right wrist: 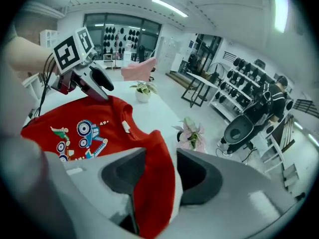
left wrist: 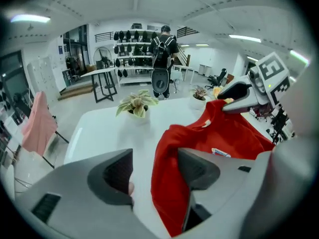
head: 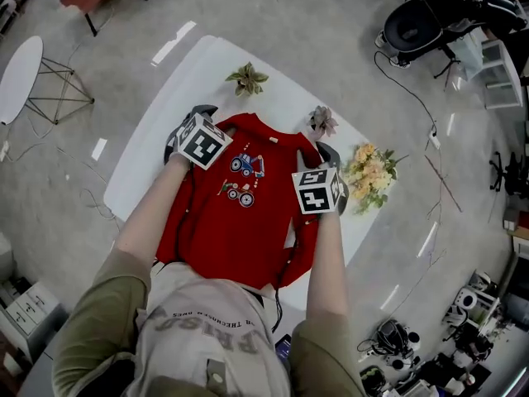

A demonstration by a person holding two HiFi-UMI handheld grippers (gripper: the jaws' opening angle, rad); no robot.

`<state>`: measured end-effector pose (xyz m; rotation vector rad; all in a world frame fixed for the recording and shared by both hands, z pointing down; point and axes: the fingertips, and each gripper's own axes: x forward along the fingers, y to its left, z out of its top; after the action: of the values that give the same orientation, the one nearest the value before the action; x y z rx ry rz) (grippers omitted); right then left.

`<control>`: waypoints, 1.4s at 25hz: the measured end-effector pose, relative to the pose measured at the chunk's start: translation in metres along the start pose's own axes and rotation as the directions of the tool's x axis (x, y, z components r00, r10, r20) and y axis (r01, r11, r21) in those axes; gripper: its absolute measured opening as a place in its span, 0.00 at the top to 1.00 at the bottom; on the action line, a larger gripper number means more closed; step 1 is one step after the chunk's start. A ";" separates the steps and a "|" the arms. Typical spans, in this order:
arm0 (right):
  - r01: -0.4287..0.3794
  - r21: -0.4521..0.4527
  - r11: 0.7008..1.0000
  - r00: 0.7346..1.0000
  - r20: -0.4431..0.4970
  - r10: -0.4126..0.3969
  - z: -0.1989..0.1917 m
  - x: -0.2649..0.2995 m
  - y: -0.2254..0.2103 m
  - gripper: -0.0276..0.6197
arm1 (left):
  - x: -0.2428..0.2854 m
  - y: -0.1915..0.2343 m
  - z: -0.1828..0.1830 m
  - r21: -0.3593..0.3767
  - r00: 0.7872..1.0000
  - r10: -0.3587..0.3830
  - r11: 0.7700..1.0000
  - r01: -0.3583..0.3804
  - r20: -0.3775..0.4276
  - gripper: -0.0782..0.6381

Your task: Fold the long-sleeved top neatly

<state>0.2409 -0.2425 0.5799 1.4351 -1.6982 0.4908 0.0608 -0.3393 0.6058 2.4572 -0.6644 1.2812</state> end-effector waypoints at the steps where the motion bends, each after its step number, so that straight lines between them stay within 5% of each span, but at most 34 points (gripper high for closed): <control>1: -0.007 0.022 1.000 1.000 0.005 0.007 -0.001 0.000 0.001 0.61 | -0.004 0.003 -0.001 -0.017 1.000 -0.005 1.000 0.005 0.010 0.49; 2: -0.018 0.050 0.999 1.000 0.016 0.017 -0.002 -0.004 0.002 0.44 | -0.010 0.007 -0.002 -0.030 1.000 0.000 1.000 0.001 0.027 0.48; 3: -0.027 0.079 0.996 0.999 0.031 0.025 -0.003 -0.010 0.002 0.41 | -0.019 0.010 -0.002 -0.042 0.999 0.013 0.999 -0.011 0.047 0.46; 10: -0.145 0.162 0.976 0.972 0.210 0.110 -0.032 -0.117 0.041 0.40 | -0.128 -0.018 -0.044 -0.104 0.980 0.088 0.992 -0.070 0.177 0.45; 14: -0.339 0.054 0.939 0.926 0.197 0.323 -0.097 -0.186 0.133 0.41 | -0.178 -0.100 -0.135 -0.042 0.994 0.044 0.998 -0.040 0.098 0.45; 17: -0.491 -0.057 0.870 0.863 0.107 0.494 -0.156 -0.221 0.213 0.41 | -0.199 -0.163 -0.205 -0.112 0.998 -0.001 0.994 0.008 0.061 0.45; 19: -0.516 -0.130 0.847 0.851 0.035 0.524 -0.191 -0.231 0.252 0.41 | -0.210 -0.199 -0.247 -0.131 1.000 -0.008 0.991 0.011 0.022 0.45; 24: -0.473 -0.342 0.812 0.878 -0.106 0.467 -0.240 -0.219 0.302 0.43 | -0.218 -0.247 -0.308 -0.027 0.993 0.052 0.998 -0.055 -0.108 0.45; 27: -0.392 -0.397 0.830 0.920 -0.153 0.362 -0.255 -0.201 0.296 0.71 | -0.224 -0.255 -0.311 0.022 0.988 0.105 0.994 -0.103 -0.113 0.45; 29: -0.366 -0.338 0.867 0.931 -0.141 0.337 -0.256 -0.205 0.281 0.82 | -0.227 -0.260 -0.308 0.078 0.985 0.138 0.988 -0.130 -0.103 0.45; 35: -0.230 -0.164 0.959 0.971 -0.110 0.214 -0.275 -0.237 0.220 0.86 | -0.210 -0.259 -0.297 0.307 0.976 0.173 0.943 -0.126 -0.130 0.45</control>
<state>0.1272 0.1660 0.5971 1.0865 -1.7902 0.5069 -0.1140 0.0710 0.5883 2.5402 -0.6717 1.7258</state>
